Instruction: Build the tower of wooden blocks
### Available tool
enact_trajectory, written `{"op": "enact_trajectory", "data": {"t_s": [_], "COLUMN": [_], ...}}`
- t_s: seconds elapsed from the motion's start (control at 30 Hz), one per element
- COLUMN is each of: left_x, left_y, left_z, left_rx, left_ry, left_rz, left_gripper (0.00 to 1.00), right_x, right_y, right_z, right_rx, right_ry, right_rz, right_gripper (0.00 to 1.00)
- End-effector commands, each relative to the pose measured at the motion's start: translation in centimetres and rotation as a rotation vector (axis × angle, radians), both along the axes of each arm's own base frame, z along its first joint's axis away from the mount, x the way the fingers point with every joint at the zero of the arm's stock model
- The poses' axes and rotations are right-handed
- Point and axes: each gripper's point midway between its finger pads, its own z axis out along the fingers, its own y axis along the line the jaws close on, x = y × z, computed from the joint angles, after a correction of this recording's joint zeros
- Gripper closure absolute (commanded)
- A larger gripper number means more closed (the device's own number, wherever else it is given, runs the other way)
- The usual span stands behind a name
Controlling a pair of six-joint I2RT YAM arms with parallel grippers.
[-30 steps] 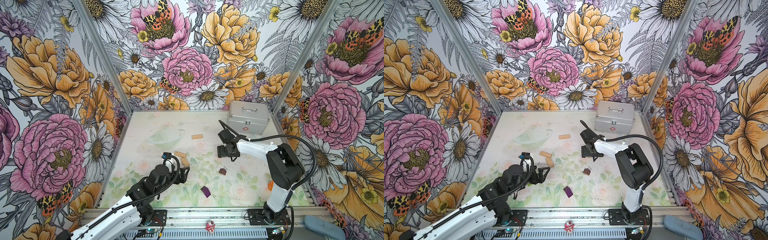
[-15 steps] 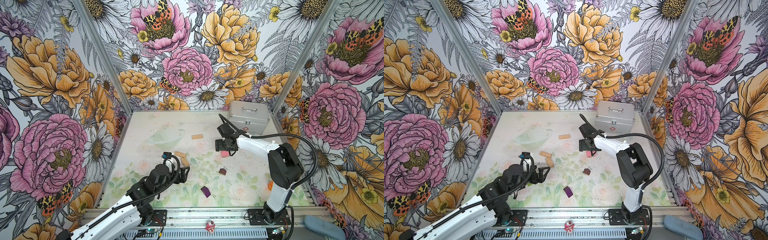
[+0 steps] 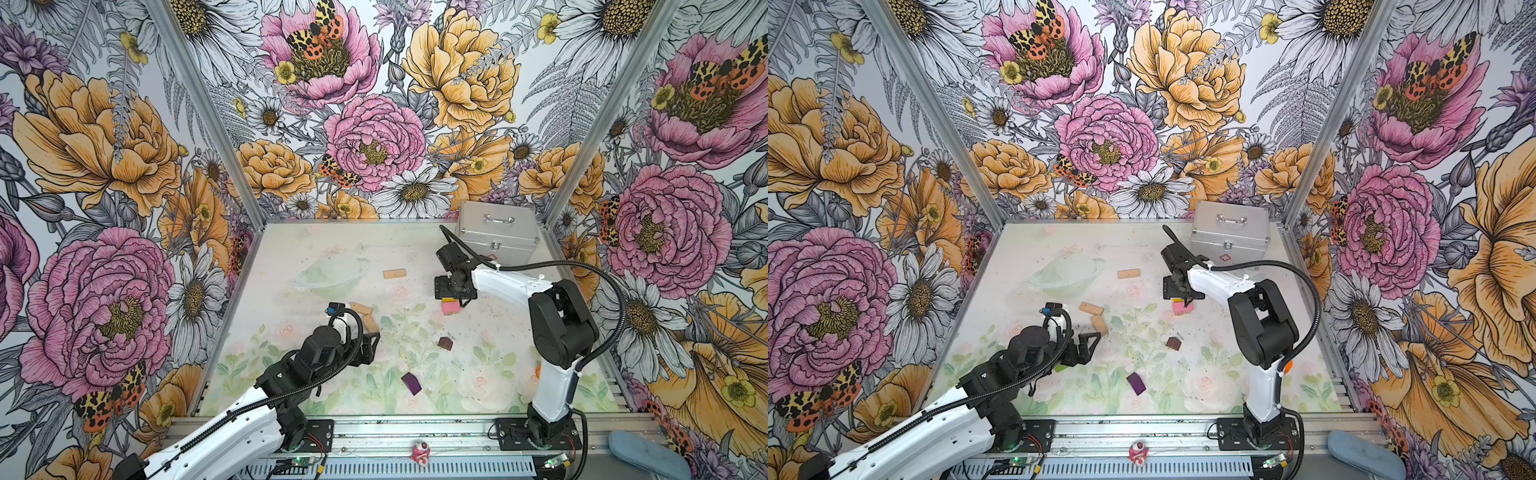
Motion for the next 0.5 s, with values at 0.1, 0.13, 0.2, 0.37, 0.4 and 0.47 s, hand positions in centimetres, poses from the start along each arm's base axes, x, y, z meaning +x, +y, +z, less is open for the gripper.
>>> {"op": "enact_trajectory", "data": {"t_s": [0.1, 0.13, 0.2, 0.37, 0.4, 0.47], "left_x": [0.85, 0.85, 0.84, 0.74, 0.74, 0.66], "left_y": [-0.44, -0.47, -0.50, -0.57, -0.58, -0.76], "left_z": [1.82, 1.87, 1.91, 2.05, 2.03, 2.07], "left_rx": [-0.005, -0.006, -0.007, -0.015, -0.015, -0.019], "left_ry": [-0.048, -0.048, -0.049, -0.050, -0.049, -0.048], "left_rz": [-0.003, -0.004, -0.005, -0.011, -0.011, -0.021], "left_gripper": [0.01, 0.01, 0.01, 0.01, 0.01, 0.01], "right_x": [0.76, 0.75, 0.77, 0.73, 0.77, 0.72], "right_y": [0.20, 0.16, 0.24, 0.30, 0.26, 0.25], "right_z": [-0.43, -0.54, -0.68, -0.82, -0.79, -0.81], "right_rx": [-0.003, -0.001, 0.000, 0.002, 0.001, -0.002], "right_ry": [0.008, 0.012, 0.015, 0.020, 0.018, 0.019], "right_rz": [0.001, 0.001, 0.003, 0.005, 0.004, 0.005], "right_gripper": [0.26, 0.27, 0.27, 0.30, 0.32, 0.35]}}
